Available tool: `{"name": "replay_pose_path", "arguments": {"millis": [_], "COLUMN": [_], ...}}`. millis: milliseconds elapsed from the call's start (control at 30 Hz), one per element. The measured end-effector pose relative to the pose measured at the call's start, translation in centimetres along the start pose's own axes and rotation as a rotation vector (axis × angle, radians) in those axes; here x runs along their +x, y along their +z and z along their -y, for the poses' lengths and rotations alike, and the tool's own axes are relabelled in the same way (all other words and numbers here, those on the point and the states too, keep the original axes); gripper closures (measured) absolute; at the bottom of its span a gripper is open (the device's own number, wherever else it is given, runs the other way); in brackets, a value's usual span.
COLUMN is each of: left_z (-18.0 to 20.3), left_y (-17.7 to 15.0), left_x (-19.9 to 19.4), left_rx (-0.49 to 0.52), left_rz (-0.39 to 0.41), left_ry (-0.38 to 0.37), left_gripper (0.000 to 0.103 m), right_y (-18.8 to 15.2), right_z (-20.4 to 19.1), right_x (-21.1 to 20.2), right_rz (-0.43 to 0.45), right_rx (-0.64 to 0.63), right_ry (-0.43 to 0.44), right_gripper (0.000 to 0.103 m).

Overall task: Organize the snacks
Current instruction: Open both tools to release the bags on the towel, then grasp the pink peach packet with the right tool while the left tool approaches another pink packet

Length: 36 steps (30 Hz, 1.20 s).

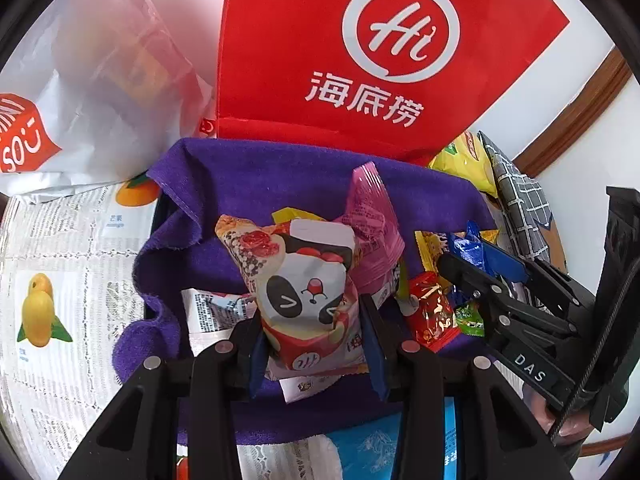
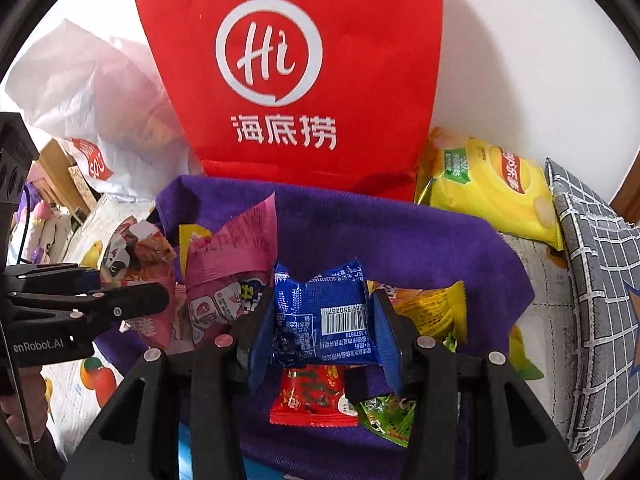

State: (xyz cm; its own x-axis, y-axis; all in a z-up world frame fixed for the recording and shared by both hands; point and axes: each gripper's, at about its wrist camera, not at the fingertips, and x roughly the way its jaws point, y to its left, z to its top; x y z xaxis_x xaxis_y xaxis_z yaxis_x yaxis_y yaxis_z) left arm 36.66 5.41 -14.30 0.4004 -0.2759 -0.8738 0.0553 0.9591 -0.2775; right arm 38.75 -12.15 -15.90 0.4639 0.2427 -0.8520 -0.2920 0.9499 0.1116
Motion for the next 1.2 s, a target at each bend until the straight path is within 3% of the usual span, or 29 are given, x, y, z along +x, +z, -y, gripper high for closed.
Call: {"name": "replay_pose_path", "arguments": {"millis": [267, 333, 400, 667, 833, 933, 1200], "left_z": [0.3, 0.7, 1.0, 1.3, 1.4, 2.0, 2.7], "left_y": [0.0, -0.1, -0.3, -1.4, -2.8, -3.8, -7.7], "left_x": [0.4, 0.3, -0.3, -3.7, -7.1, -8.9, -13.3], "left_rx": [0.009, 0.027, 0.032, 0.034, 0.038, 0.054, 0.091], "left_rz": [-0.016, -0.017, 0.009, 0.033, 0.061, 0.09, 0.143], "left_ry": [-0.014, -0.008, 0.006, 0.004, 0.025, 0.049, 0.09], "left_gripper": [0.061, 0.044, 0.037, 0.035, 0.035, 0.035, 0.035], "right_y": [-0.2, -0.2, -0.2, -1.1, -2.3, -3.0, -6.3], "right_z": [0.4, 0.3, 0.3, 0.5, 0.3, 0.5, 0.0], "right_x": [0.0, -0.4, -1.1, -5.4, -8.7, -10.7, -16.1], "right_rz": [-0.006, -0.005, -0.001, 0.045, 0.084, 0.079, 0.141], "right_rx": [0.025, 0.028, 0.033, 0.069, 0.059, 0.084, 0.124], "right_ry": [0.0, 0.002, -0.008, -0.054, -0.158, -0.202, -0.181], "right_gripper": [0.047, 0.044, 0.039, 0.022, 0.012, 0.011, 0.011]}}
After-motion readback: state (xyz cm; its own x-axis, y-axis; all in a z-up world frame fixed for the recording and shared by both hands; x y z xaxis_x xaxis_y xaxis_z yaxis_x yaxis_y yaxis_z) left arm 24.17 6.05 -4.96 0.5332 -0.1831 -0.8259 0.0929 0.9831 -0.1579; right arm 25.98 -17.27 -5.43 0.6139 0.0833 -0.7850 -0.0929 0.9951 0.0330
